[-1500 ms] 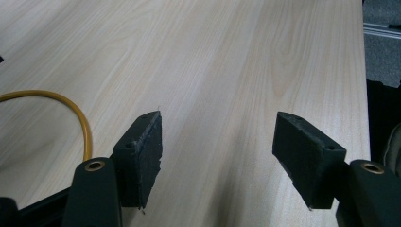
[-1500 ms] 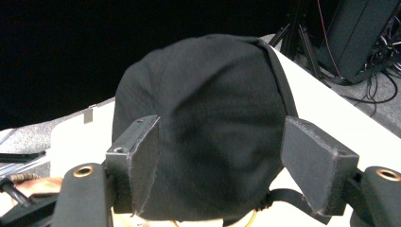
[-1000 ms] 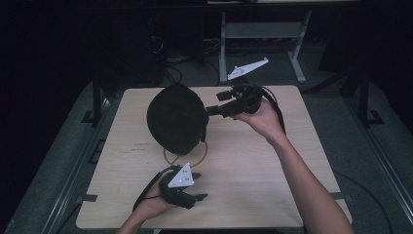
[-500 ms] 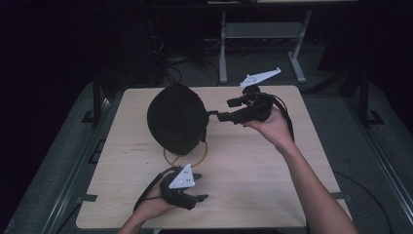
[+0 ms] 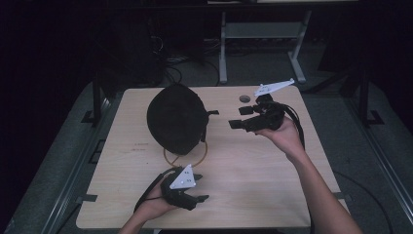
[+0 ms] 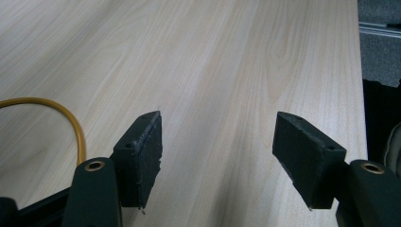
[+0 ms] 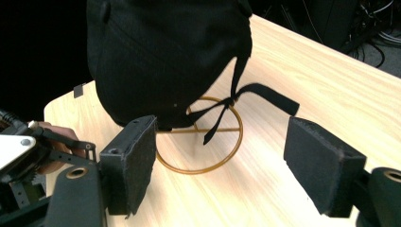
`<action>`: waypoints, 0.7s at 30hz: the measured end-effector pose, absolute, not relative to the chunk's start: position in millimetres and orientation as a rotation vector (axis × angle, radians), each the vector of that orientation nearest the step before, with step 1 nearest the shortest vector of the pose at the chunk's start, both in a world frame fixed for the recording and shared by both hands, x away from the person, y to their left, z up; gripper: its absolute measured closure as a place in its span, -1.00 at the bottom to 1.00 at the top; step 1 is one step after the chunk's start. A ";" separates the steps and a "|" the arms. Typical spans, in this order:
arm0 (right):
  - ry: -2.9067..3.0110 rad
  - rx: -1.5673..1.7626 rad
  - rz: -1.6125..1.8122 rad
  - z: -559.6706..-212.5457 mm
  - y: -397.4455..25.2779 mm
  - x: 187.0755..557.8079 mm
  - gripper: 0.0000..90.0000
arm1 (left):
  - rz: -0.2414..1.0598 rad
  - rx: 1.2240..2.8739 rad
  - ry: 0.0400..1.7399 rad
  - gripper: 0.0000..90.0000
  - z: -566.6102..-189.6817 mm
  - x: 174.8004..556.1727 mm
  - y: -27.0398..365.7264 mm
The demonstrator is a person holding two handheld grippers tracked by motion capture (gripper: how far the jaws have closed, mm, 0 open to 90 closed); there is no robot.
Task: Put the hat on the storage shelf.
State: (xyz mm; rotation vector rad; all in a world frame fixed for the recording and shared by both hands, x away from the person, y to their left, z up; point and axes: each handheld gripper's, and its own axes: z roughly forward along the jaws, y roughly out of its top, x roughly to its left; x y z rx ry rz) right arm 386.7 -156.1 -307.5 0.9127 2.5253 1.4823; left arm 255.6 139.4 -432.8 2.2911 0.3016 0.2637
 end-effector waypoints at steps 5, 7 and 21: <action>2.519 0.922 1.483 -313.4 -165.6 381.8 -0.44 | 0.266 2.289 0.306 -0.25 -432.6 255.5 139.3; 2.520 0.931 1.490 -315.8 -169.8 379.4 -0.45 | 0.268 2.285 0.310 -0.25 -432.3 255.6 139.3; 2.518 0.986 1.458 -336.3 -193.0 364.9 -0.59 | 0.261 2.270 0.327 -0.27 -432.7 255.1 138.3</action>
